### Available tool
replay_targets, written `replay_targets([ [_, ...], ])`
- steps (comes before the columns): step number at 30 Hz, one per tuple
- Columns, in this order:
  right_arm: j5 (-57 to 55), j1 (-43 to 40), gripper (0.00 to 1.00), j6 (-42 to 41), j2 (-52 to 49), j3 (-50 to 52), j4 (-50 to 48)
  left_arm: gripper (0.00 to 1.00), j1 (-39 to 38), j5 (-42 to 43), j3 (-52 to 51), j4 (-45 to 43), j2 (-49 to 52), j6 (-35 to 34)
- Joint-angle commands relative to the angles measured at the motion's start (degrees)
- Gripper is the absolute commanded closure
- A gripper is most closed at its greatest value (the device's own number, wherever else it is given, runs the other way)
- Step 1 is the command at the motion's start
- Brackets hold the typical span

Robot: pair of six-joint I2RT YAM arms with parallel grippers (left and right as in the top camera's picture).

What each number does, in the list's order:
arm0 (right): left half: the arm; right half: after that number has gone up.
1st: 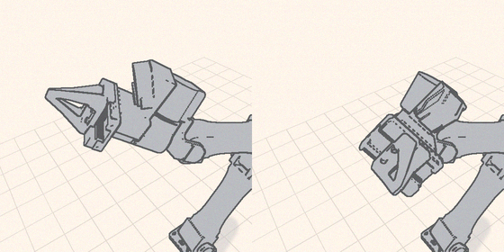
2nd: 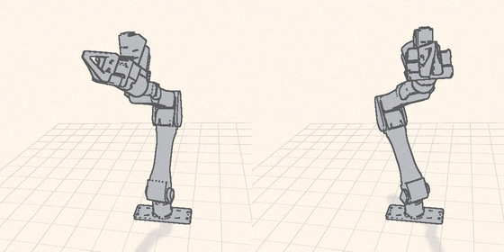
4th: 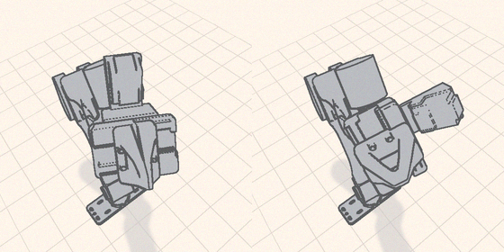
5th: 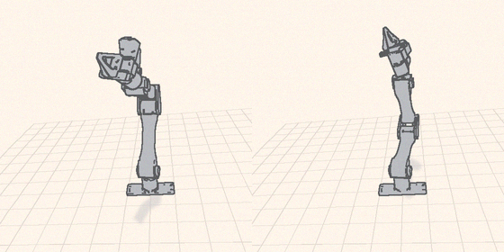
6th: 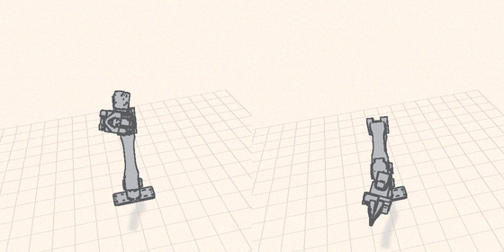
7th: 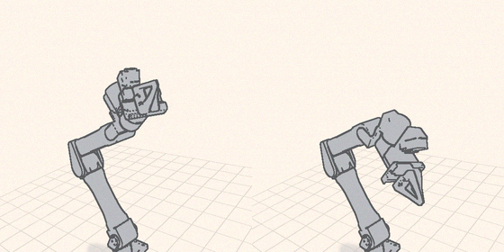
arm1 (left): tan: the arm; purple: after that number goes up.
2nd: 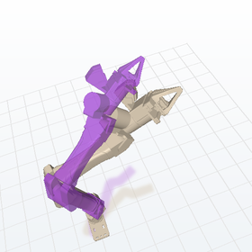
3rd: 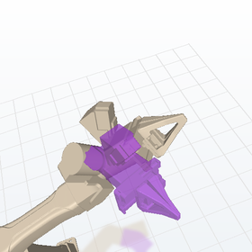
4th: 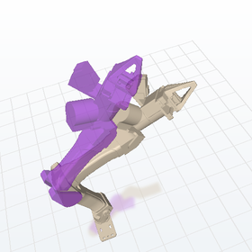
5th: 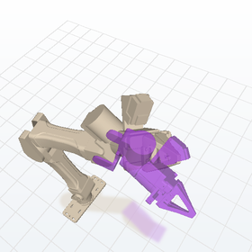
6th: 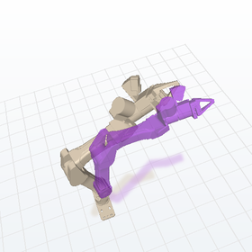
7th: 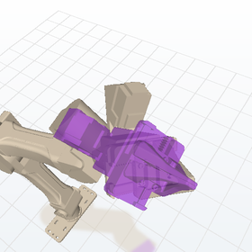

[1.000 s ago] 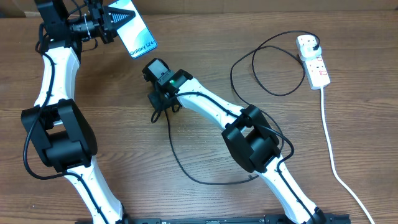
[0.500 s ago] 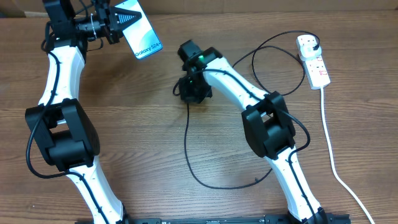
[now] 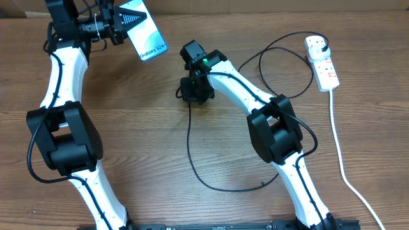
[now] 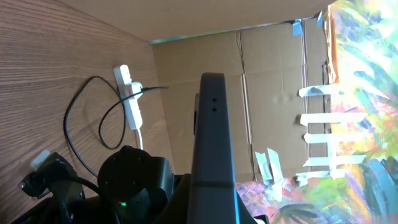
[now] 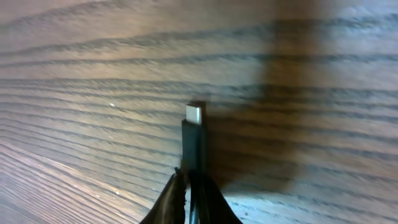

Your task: Plug charger to phone and switch on socket

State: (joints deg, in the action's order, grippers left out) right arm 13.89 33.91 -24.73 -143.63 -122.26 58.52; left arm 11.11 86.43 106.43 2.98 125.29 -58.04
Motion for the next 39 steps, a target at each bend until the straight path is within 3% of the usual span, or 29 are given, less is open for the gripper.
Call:
replay_targets([
  [1,-1.9,0.2,0.88,-0.8,-1.3,3.2,-0.8,0.96,-0.4,2.2,0.8,-0.2,-0.5,1.5],
  [6,-2.3,0.2,0.84,-0.8,-1.3,5.0,-2.2,0.96,-0.5,2.2,0.8,-0.2,-0.5,1.5],
  [7,-2.2,0.2,0.87,-0.7,-1.3,5.1,-2.3,0.96,-0.6,2.2,0.8,-0.2,-0.5,1.5],
  [8,-2.2,0.2,0.96,-0.6,-1.3,5.1,-2.2,0.96,-0.7,2.2,0.8,-0.2,-0.5,1.5],
  [10,-1.6,0.1,0.96,-0.5,-1.2,5.0,-2.1,0.96,-0.7,2.2,0.8,-0.2,-0.5,1.5],
  [19,17.8,-3.4,0.96,11.6,7.0,3.7,-1.7,0.96,-1.7,3.4,0.8,-0.2,-0.5,1.4],
  [26,33.2,-6.8,0.96,14.7,16.2,3.7,1.2,0.96,-1.9,4.1,0.8,-0.2,-0.5,1.2],
  [39,38.4,-7.3,0.96,16.1,21.3,3.7,4.0,0.96,-2.9,4.1,0.8,-0.2,-0.5,3.8],
])
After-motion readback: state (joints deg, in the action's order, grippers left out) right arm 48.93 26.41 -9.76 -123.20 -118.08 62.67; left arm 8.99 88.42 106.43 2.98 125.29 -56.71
